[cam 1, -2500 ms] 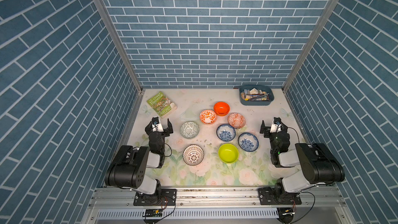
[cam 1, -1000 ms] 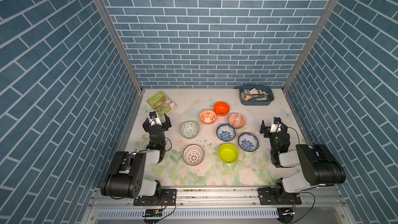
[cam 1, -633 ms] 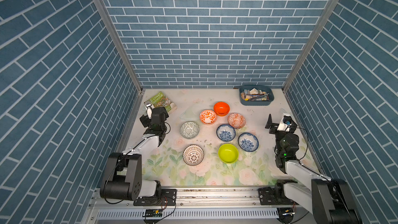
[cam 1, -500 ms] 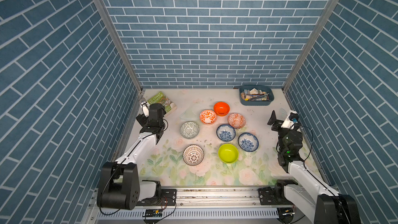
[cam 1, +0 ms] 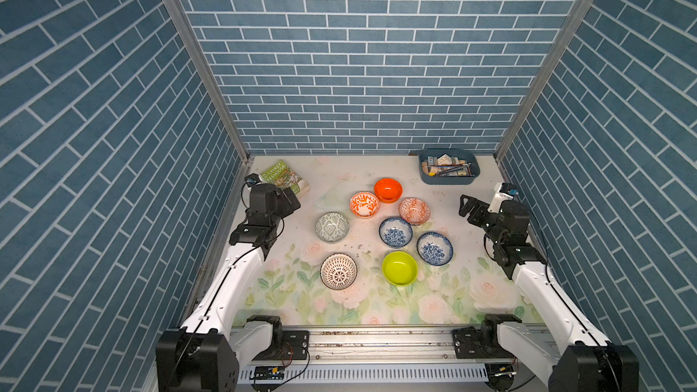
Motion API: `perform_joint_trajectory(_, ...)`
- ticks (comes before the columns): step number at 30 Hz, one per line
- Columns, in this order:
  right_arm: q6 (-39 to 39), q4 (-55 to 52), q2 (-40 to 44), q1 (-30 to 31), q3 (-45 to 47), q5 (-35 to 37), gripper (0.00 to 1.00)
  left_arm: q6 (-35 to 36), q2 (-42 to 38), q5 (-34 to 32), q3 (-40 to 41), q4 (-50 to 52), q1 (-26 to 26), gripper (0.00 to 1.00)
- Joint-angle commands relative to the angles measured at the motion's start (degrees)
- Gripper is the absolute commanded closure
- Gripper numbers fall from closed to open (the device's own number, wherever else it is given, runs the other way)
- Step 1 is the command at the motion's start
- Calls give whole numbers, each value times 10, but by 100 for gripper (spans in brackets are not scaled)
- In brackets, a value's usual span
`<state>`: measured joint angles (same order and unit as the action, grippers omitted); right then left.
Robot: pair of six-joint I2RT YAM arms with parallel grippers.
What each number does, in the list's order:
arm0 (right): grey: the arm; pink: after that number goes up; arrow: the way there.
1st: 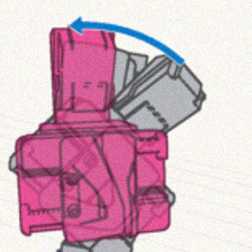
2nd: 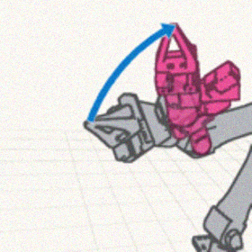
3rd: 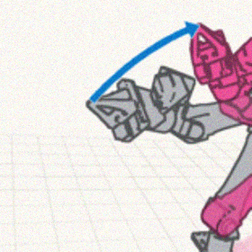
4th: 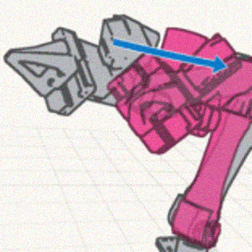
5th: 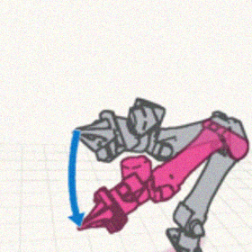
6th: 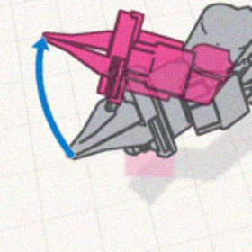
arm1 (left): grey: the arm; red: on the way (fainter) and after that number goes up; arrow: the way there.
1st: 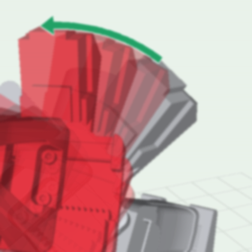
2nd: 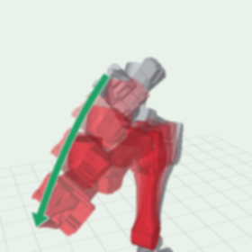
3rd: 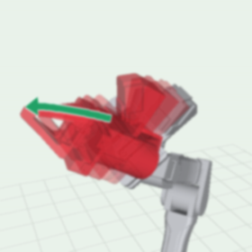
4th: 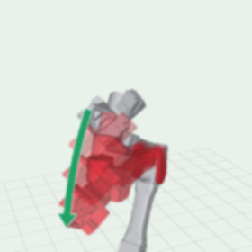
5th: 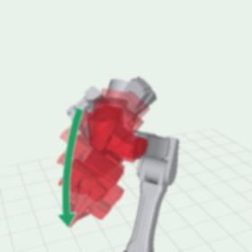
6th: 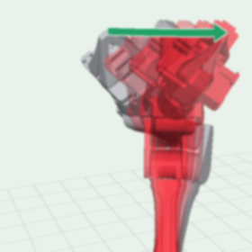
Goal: Stack the bowls
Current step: Move the bowl to the center of the board.
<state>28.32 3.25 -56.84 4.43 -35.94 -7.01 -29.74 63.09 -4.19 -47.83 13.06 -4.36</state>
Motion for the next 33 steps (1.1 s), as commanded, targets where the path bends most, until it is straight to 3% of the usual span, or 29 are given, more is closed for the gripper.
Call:
perform_joint_trajectory(1, 10, -98, -16, 23, -39, -75, 5, -38, 13, 107, 17, 35, -5, 0)
perform_joint_trajectory(4, -9, -146, -46, 99, -71, -14, 7, -56, 32, 91, 26, 35, -56, 0)
perform_joint_trajectory(6, -11, -164, -70, 135, -90, 21, 9, -67, 50, 57, 25, 35, -100, 0)
perform_joint_trajectory(9, -7, -176, -94, 167, -112, 59, 12, -91, 91, 55, 23, 26, -129, 3)
perform_joint_trajectory(16, -18, -204, -123, 201, -151, 113, 13, -115, 170, 55, 21, -9, -141, 19)
perform_joint_trajectory(28, -23, -202, -144, 201, -167, 134, 13, -118, 227, 55, 51, -48, -142, 29)
perform_joint_trajectory(33, -23, -201, -147, 201, -179, 136, 13, -117, 251, 55, 50, -63, -142, 46)
